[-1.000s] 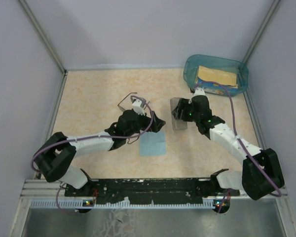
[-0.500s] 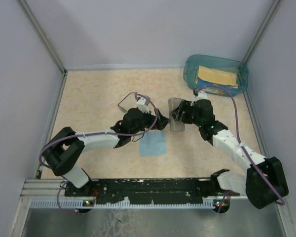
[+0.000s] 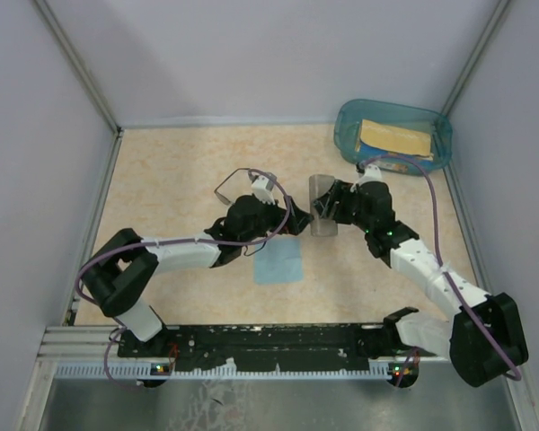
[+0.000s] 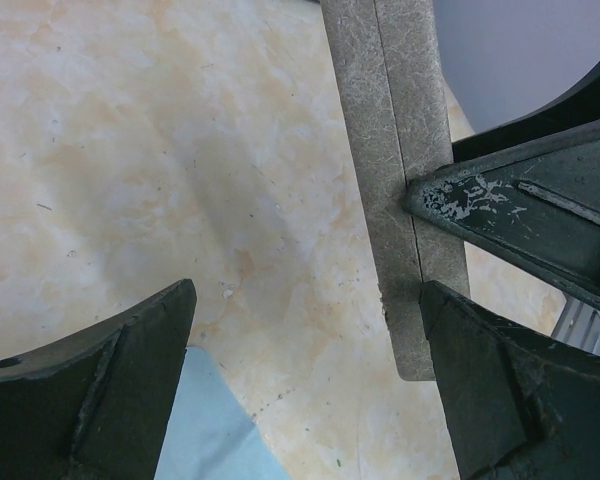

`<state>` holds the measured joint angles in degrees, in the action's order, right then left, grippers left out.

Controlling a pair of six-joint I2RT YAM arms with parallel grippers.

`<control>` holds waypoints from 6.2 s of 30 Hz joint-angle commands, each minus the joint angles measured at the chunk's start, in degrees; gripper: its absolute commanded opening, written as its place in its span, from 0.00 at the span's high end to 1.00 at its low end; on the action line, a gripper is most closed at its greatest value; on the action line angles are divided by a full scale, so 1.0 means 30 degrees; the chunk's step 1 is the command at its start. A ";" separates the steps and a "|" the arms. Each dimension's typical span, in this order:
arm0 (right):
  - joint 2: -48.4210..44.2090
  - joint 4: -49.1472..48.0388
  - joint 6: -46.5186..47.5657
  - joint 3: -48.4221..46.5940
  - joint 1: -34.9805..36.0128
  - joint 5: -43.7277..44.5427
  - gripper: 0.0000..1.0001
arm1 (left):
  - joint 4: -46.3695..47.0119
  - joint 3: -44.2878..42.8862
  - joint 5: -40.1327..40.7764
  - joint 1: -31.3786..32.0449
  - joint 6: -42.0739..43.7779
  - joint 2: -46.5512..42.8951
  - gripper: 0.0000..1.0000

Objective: Organize the sunglasses
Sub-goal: Open the sunglasses case, then place the sunglasses case at the center of the board.

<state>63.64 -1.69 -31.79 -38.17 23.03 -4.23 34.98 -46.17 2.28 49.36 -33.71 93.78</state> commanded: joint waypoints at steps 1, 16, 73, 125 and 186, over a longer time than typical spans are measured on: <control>-0.1176 -0.2087 -0.0967 -0.0079 0.0176 -0.1556 1.00 | 0.0365 -0.0664 0.0432 0.0160 -0.0087 0.0421 0.01; -0.1378 -0.3050 -0.1917 -0.0103 -0.0779 -0.3776 1.00 | 0.0058 -0.0542 0.1269 0.0136 -0.0042 0.1367 0.02; 0.3530 -0.5187 -0.0839 -0.0764 -0.6419 -1.1259 1.00 | -0.3115 0.1548 0.2582 -0.0956 0.1865 -0.4524 0.00; 1.3705 -0.4315 0.0194 -0.5041 -0.7561 -1.5442 0.13 | -0.4600 0.5071 0.4393 -0.0994 0.1863 -0.9184 0.00; 1.4610 0.8404 0.6942 -1.4641 0.0910 0.2492 0.33 | -0.6427 0.6158 0.6672 -0.1157 0.2248 -1.2262 0.00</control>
<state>106.80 24.12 -11.51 -78.91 23.64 3.40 16.25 -28.40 21.47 46.22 -27.00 58.43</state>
